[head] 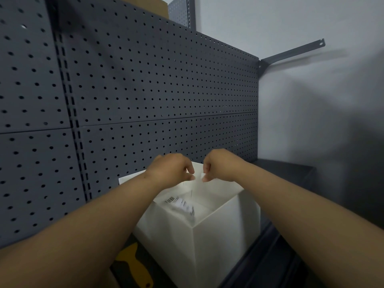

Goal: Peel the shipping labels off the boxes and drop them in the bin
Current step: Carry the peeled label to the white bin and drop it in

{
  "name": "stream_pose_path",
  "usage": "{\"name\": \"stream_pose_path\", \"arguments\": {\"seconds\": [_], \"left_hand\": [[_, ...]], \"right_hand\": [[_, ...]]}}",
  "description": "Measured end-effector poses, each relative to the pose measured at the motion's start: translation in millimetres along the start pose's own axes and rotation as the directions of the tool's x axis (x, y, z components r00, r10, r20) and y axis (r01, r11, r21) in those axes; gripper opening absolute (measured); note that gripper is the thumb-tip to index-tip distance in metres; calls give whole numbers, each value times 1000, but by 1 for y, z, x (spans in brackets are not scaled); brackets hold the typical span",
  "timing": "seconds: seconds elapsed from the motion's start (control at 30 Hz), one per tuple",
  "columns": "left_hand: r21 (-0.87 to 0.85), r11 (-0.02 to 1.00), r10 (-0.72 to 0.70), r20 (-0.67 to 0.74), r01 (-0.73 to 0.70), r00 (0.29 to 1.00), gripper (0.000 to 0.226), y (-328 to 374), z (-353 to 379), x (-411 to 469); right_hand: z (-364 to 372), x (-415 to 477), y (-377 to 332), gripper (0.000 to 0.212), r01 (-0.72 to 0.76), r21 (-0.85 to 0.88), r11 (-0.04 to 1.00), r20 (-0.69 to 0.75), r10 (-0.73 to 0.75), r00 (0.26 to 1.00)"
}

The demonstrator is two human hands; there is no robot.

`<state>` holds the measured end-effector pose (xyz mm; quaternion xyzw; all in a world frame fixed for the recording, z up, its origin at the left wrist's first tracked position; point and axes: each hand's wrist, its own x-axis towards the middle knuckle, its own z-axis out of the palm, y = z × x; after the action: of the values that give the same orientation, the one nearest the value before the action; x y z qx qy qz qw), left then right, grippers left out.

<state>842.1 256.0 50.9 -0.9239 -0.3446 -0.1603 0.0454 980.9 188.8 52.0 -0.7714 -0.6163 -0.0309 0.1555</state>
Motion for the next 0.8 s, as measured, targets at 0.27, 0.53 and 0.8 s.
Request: {"name": "stream_pose_path", "arguments": {"seconds": [0.27, 0.53, 0.8], "left_hand": [[-19, 998, 54, -62, -56, 997, 26, 10, 5, 0], [56, 997, 60, -85, -55, 995, 20, 10, 6, 0], [41, 999, 2, -15, -1, 1000, 24, 9, 8, -3]], "right_hand": [[-3, -5, -3, 17, 30, 48, 998, 19, -31, 999], [-3, -10, -3, 26, 29, 255, 966, 3, -30, 1000], [-4, -9, 4, 49, -53, 317, 947, -58, 75, 996]]}}
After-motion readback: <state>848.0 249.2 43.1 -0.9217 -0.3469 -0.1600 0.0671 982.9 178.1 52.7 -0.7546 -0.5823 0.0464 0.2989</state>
